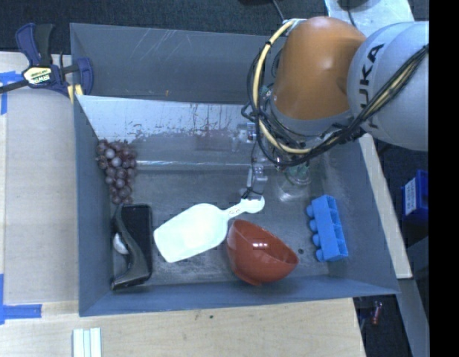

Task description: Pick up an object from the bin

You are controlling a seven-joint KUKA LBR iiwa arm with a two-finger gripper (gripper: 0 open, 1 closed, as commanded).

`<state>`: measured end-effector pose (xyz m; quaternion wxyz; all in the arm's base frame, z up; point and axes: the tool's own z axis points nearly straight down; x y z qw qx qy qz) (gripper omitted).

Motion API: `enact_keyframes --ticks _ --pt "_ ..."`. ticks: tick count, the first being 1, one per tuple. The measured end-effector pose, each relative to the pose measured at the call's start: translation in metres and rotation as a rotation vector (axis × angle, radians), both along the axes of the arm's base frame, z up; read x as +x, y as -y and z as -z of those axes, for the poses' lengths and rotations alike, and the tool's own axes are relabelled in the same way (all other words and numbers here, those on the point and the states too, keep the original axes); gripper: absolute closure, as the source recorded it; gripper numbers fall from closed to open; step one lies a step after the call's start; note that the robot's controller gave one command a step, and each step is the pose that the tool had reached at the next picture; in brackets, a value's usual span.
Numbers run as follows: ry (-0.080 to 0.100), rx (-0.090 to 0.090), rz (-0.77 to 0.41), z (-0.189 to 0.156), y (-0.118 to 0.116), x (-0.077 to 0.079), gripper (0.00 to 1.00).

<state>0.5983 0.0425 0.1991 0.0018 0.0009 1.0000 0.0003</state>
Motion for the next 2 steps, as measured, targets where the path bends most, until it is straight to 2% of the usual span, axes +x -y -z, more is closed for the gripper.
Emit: enact_keyframes --ticks 2 --pt "0.005 -0.001 -0.033 0.0071 -0.0012 -0.0025 0.0"
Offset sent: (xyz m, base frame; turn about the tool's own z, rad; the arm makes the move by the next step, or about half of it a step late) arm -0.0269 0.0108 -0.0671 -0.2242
